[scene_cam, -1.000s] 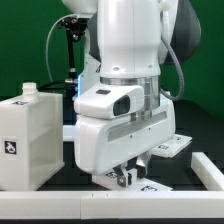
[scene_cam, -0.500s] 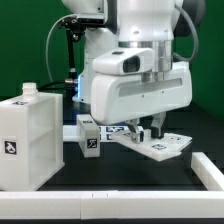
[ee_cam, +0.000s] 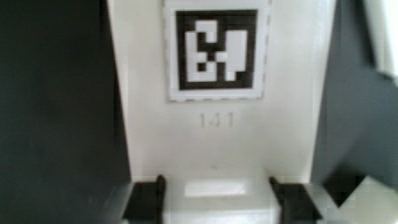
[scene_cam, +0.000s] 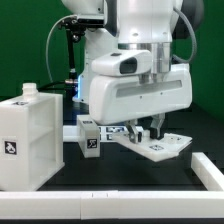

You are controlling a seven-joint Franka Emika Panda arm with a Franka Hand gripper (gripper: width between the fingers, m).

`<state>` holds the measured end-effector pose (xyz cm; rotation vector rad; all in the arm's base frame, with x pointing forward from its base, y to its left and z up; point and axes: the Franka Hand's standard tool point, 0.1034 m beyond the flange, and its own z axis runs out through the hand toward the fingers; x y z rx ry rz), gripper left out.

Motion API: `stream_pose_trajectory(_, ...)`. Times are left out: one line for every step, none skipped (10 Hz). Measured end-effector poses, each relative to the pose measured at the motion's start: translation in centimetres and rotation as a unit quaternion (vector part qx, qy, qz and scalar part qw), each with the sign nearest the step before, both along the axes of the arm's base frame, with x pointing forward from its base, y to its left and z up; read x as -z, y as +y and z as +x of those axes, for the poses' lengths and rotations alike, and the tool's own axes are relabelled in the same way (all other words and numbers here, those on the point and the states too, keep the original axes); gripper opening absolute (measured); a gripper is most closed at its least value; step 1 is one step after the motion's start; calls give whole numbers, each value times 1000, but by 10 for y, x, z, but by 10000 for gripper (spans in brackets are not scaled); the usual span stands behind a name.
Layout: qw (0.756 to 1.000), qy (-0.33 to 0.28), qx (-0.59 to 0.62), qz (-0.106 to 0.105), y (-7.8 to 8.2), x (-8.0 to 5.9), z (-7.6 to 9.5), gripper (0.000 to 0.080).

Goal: Assemble cabinet

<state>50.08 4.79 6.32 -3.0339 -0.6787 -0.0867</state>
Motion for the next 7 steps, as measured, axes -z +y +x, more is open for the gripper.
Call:
stream_pose_trajectory(999, -7, 34, 0, 3, -3, -29, 261)
stream_pose_trajectory(998, -6, 60, 1, 5, 0, -54, 261)
stream_pose_trajectory(998, -2, 56, 1, 5, 1, -54, 261)
stream_pose_trajectory(998, -3, 57, 2, 5, 1, -53, 261)
stream_pose_trajectory(998, -2, 57, 2, 5, 2, -53, 261)
stream_pose_trajectory(996, -5, 84, 5, 3, 3, -56, 261)
stream_pose_trajectory(993, -4, 120, 8, -4, 11, -72, 261)
